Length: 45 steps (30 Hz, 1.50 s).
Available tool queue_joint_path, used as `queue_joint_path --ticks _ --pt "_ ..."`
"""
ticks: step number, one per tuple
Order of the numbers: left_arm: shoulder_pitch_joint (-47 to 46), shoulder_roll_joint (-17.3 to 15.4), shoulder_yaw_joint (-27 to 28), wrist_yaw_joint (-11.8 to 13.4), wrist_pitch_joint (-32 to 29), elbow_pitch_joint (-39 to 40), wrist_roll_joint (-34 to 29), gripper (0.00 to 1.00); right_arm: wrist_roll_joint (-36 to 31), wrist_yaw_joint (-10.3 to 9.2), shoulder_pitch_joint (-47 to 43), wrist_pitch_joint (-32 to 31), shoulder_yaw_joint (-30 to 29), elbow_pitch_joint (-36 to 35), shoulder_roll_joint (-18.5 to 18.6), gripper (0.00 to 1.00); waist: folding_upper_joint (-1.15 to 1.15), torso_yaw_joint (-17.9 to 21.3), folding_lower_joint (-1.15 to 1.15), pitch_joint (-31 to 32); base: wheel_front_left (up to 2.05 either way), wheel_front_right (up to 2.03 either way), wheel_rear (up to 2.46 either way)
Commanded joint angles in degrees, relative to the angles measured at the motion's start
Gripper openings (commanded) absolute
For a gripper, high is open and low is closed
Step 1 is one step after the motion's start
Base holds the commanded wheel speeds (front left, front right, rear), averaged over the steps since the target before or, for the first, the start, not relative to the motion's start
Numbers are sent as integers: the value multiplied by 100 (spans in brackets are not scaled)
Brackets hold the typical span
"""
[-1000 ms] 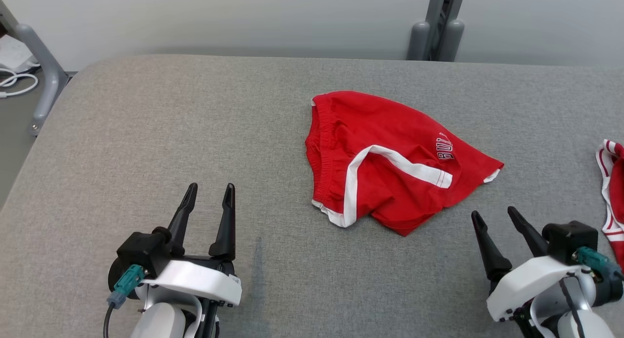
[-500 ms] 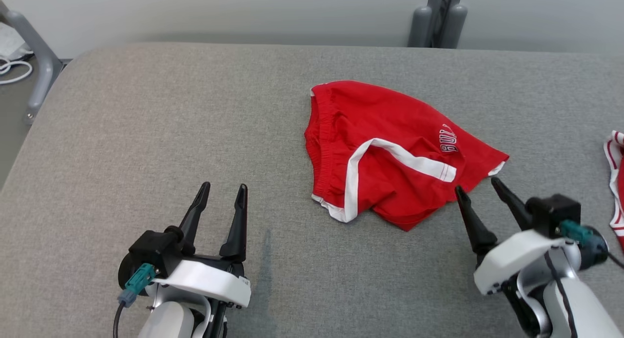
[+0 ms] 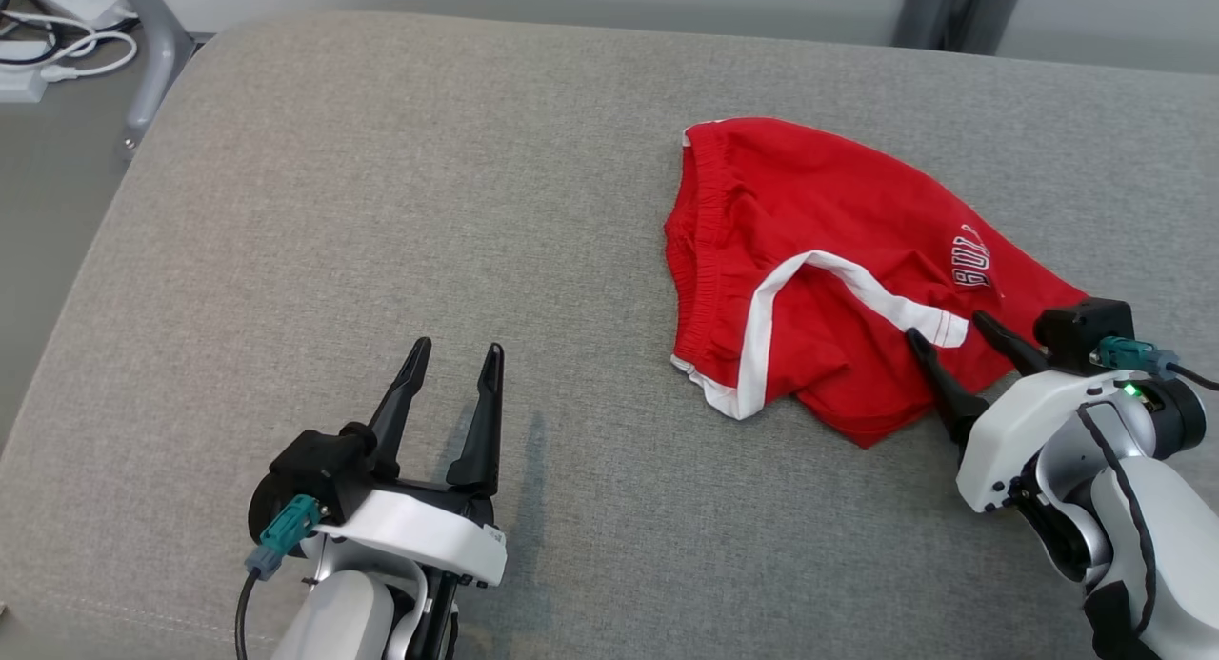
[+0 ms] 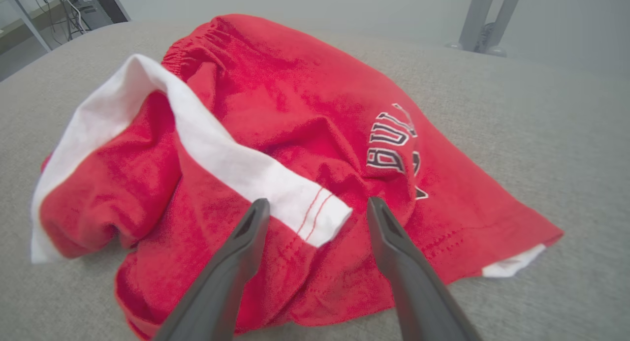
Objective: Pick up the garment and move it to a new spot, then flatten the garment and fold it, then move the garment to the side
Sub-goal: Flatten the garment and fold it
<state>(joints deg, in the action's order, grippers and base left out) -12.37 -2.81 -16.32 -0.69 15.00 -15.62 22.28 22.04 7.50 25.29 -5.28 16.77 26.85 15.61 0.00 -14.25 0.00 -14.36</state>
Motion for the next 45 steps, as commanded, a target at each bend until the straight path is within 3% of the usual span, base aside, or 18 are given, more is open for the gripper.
queue_joint_path --ticks 1,4,5,6,17,28,36,45 --pt "-120 -19 -5 35 26 -5 46 100 120 -2 80 10 78 82 72 100 0 -72 0 -49 0 0 0" --pt "-125 -20 -22 38 26 -1 51 100 290 -2 148 64 284 201 162 100 0 -123 0 -63 0 0 0" --pt "-122 -21 -20 44 26 -1 60 100 328 -2 160 89 347 236 189 45 0 -131 0 -63 0 0 0" --pt "-119 -20 -18 51 26 -4 68 100 349 -2 180 117 395 265 222 0 0 -135 0 -61 0 0 0" --pt "-15 -20 65 91 26 -40 -1 100 303 -2 101 631 509 -32 304 0 0 78 0 181 0 0 0" --pt "191 -22 205 80 26 -47 -54 100 -569 -3 -27 579 204 -1545 674 0 0 474 0 646 0 0 0" --pt "335 -21 226 116 26 -8 7 100 -1118 -3 -413 -123 552 -2942 1303 0 0 637 0 826 0 0 0" --pt "391 -22 282 124 25 34 3 100 -666 -3 -1611 -1240 674 -3883 1772 0 0 825 0 897 0 0 0"
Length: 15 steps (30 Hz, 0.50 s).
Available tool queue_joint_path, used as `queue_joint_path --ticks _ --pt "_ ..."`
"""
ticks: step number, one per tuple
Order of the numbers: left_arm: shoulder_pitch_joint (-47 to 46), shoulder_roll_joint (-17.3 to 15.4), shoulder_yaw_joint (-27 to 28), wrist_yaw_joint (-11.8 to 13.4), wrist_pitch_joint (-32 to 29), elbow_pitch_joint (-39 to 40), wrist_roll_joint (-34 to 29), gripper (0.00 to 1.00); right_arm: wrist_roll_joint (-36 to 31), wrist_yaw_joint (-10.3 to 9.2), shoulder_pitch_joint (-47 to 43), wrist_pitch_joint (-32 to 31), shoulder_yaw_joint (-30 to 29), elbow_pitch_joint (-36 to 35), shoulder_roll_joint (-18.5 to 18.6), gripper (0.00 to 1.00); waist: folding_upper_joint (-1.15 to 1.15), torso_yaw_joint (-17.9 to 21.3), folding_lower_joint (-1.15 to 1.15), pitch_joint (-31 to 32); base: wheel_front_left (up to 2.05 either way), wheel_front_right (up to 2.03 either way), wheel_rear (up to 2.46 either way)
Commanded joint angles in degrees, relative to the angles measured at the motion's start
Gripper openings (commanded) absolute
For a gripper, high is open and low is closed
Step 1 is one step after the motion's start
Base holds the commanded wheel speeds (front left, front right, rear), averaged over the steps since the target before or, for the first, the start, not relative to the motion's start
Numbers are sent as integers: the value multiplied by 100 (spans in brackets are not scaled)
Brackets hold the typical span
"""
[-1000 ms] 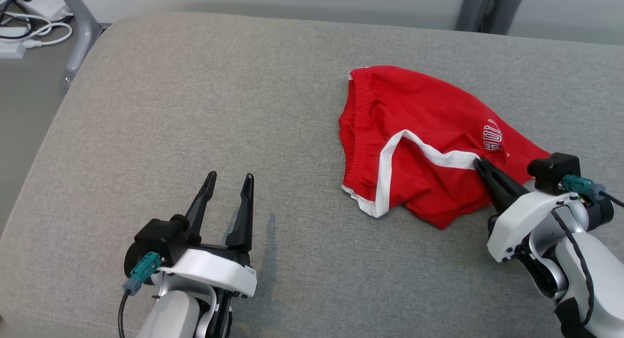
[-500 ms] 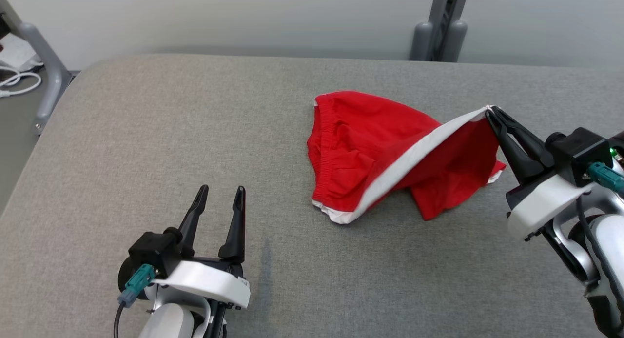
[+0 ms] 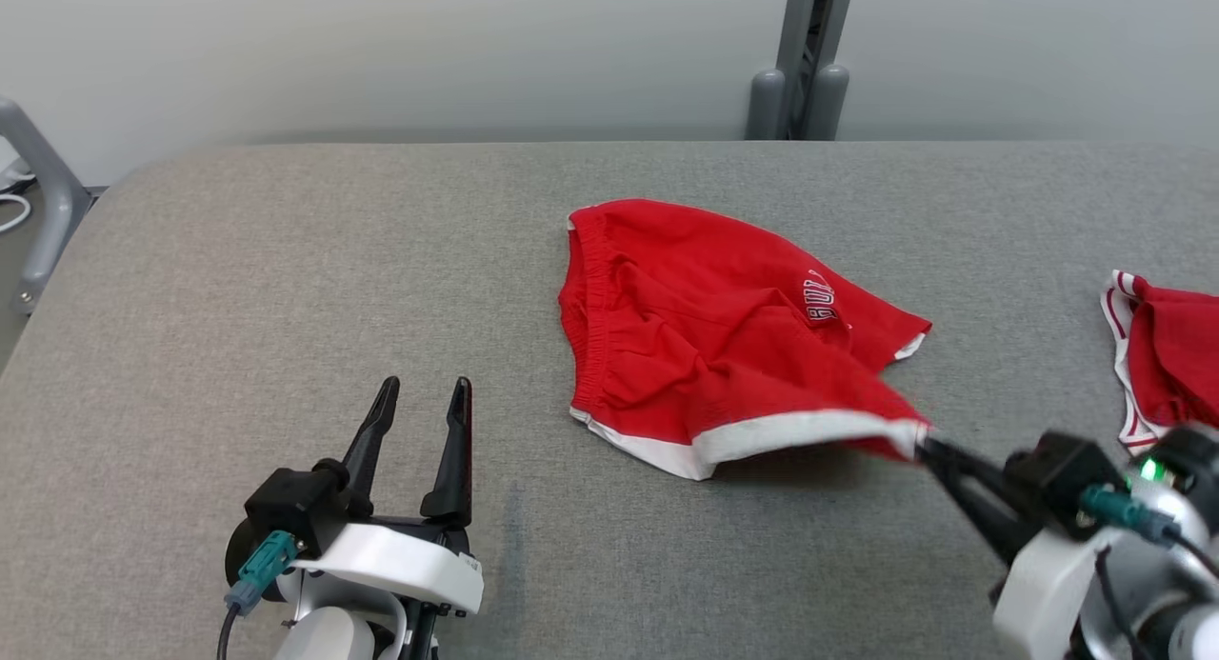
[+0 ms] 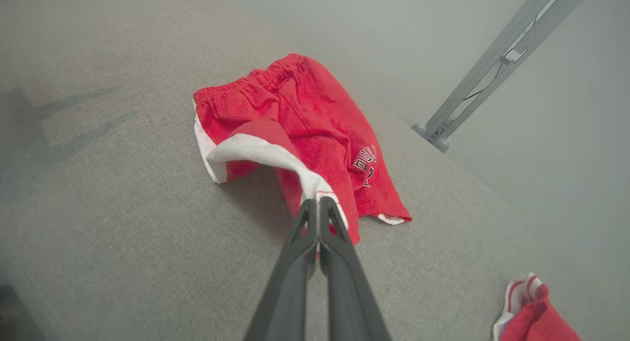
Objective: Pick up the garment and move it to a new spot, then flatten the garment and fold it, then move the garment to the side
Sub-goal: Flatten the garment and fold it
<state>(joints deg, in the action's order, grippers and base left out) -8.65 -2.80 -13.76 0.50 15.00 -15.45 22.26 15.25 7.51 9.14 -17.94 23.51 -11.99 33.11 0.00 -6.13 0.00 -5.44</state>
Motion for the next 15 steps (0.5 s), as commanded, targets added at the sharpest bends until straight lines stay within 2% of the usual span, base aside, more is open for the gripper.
queue_joint_path --ticks 1,4,8,12,13,14,15 --pt "22 -22 31 3 26 23 3 100 131 -4 -172 -117 -16 -67 19 0 0 35 0 5 0 0 0" --pt "17 -23 46 -10 26 35 -8 100 357 -4 -641 -463 24 -162 100 0 0 101 0 3 0 0 0" --pt "-39 -24 15 -28 26 11 -18 100 430 -4 -1039 -810 51 93 253 0 0 151 0 -6 0 0 0" --pt "-58 -23 8 -31 26 -7 -33 100 425 -4 -1147 -869 -67 331 194 0 0 170 0 5 0 0 0" --pt "-61 -22 3 -41 26 -18 -46 100 387 -4 -1133 -801 -75 336 176 12 0 168 0 10 0 0 0" --pt "-62 -22 -1 -48 26 -30 -63 100 468 -5 -1132 -747 -152 367 56 100 0 166 0 14 0 0 0" --pt "-63 -24 -1 -55 25 -46 -64 100 548 -4 -1131 -687 -227 377 -48 100 0 163 0 17 0 0 0"
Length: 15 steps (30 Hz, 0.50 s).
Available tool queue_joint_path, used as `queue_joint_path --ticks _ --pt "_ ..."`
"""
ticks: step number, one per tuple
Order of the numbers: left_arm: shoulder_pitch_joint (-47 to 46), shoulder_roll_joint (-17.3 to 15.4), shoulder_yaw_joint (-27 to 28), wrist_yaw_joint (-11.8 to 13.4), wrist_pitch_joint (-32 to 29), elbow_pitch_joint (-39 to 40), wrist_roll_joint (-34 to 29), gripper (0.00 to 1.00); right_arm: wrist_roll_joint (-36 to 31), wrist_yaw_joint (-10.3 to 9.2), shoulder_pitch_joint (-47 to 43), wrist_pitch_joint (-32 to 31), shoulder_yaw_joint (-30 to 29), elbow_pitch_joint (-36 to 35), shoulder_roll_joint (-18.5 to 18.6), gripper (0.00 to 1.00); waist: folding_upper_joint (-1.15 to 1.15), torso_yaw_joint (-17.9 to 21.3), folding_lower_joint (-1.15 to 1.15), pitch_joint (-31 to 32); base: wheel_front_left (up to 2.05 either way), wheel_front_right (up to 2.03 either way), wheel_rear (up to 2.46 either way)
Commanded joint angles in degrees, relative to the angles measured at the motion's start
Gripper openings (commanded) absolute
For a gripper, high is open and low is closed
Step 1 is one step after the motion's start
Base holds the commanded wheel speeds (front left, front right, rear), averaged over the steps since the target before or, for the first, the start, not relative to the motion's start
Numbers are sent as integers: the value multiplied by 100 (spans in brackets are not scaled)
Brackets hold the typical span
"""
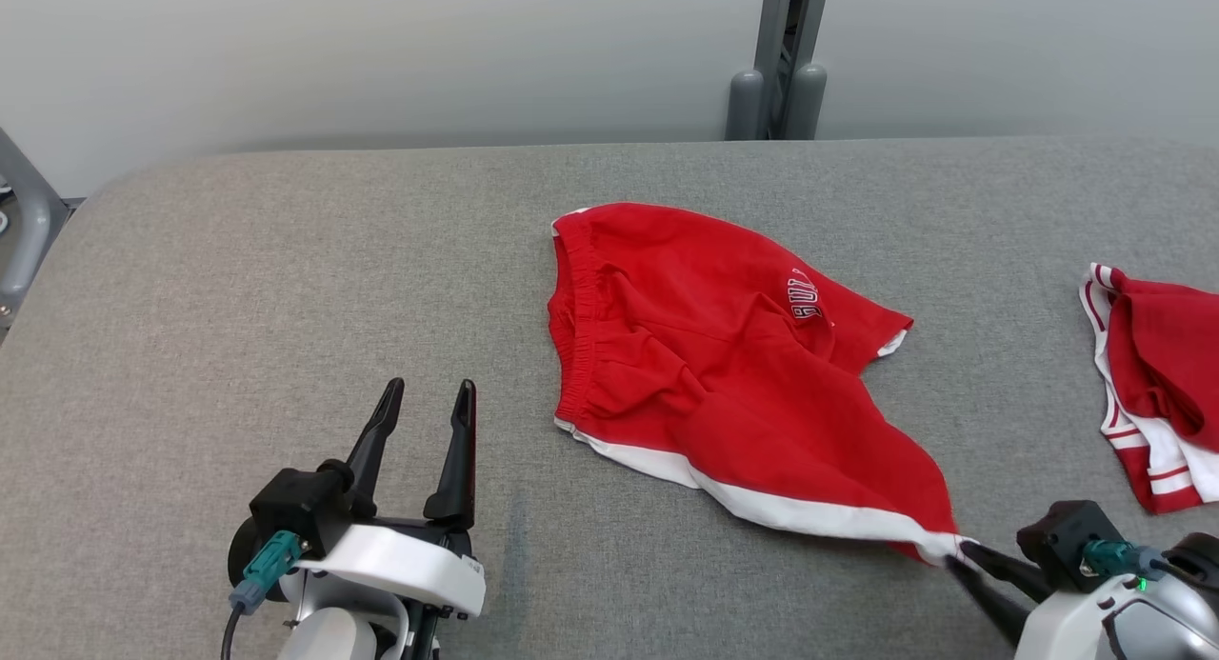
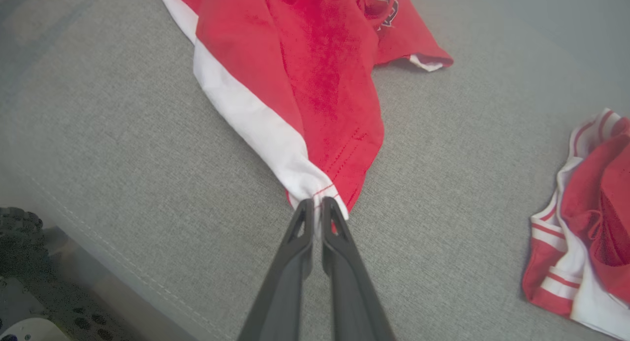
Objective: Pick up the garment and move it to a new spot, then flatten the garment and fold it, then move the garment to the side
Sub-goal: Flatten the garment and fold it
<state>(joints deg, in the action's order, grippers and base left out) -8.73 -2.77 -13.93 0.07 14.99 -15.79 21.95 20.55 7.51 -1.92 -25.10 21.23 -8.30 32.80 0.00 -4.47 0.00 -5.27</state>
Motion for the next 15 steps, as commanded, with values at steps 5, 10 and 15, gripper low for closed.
queue_joint_path --ticks 5,10,15 --pt "-19 -25 38 -38 27 -43 -64 100 2 -5 227 321 -415 -14 -416 100 0 11 0 39 0 0 0" --pt "19 -25 -13 -38 26 -48 -65 100 -233 -4 544 1088 -843 203 -956 100 0 27 0 86 0 0 0" --pt "3 -25 -30 -20 27 -7 -76 100 -114 -4 802 2143 -1360 611 -1794 100 0 71 0 61 0 0 0"
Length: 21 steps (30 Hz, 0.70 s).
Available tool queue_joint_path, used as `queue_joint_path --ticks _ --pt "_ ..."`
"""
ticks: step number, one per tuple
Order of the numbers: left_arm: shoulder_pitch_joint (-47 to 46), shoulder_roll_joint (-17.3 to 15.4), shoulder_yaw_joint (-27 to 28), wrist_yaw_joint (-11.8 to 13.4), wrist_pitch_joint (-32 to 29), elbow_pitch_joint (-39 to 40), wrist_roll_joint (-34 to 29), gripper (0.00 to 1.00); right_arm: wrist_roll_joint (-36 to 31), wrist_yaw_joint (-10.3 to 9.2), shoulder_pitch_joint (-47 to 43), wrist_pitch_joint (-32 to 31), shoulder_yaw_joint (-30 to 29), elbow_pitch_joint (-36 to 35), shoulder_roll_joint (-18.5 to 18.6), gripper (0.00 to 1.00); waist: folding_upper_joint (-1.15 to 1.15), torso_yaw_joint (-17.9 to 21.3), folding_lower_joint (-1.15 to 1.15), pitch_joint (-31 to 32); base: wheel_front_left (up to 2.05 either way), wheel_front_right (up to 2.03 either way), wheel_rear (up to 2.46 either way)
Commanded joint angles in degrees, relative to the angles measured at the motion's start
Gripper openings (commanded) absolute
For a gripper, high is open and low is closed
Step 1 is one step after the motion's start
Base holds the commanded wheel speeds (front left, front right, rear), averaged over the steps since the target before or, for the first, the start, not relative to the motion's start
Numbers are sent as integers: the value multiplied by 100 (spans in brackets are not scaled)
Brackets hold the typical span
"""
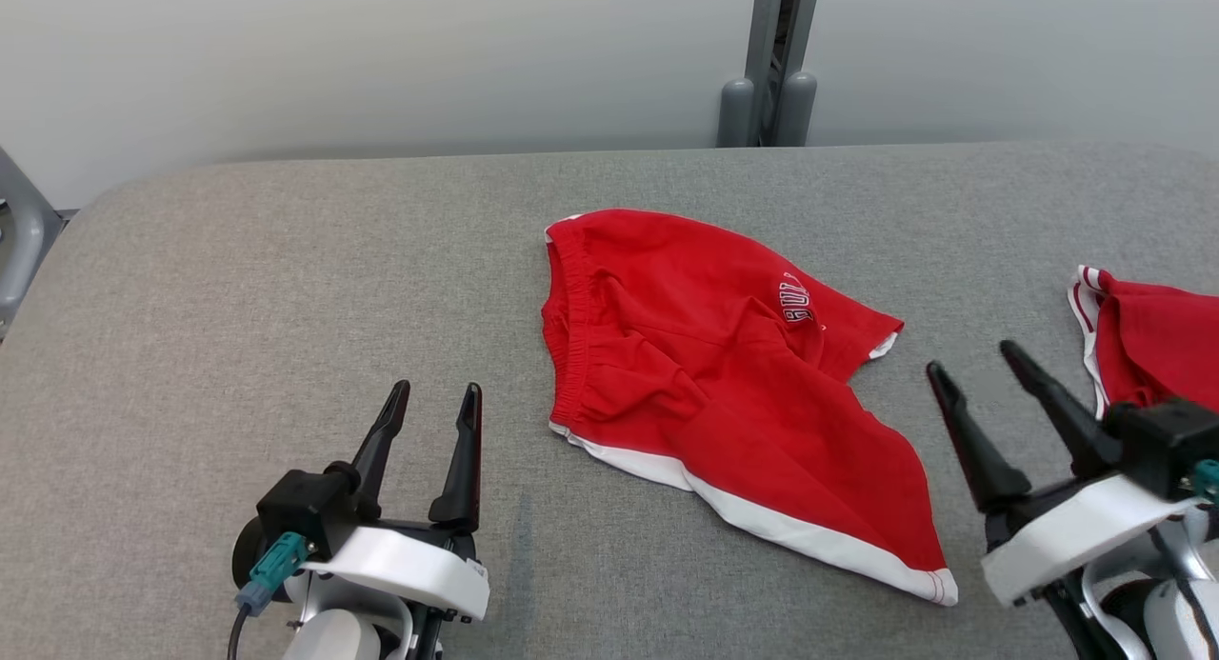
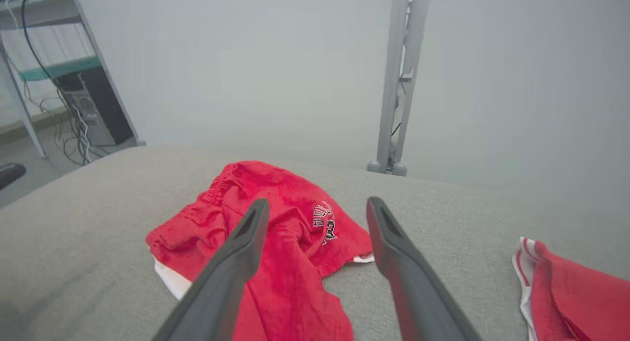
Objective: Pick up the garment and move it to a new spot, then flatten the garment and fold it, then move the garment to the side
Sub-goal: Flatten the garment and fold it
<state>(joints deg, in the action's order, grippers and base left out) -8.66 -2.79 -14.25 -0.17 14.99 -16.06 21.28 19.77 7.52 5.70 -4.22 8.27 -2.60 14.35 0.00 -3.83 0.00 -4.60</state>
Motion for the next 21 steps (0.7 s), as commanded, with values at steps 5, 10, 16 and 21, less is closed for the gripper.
queue_joint_path --ticks 5,10,16,21 --pt "-51 -28 -70 7 27 48 40 100 -520 -3 141 775 -230 696 -554 100 0 9 0 -135 0 0 0" --pt "-130 -15 -88 -10 27 21 6 100 -683 -7 214 977 -149 953 -667 100 0 61 0 -290 0 0 0" --pt "-268 -24 -123 -65 22 -80 85 100 -780 -5 402 1071 -147 1014 -687 100 0 204 0 -539 0 0 0" --pt "-482 -22 -333 -80 20 -461 239 100 -835 -5 515 1112 -176 972 -725 100 0 353 0 -744 0 0 0"
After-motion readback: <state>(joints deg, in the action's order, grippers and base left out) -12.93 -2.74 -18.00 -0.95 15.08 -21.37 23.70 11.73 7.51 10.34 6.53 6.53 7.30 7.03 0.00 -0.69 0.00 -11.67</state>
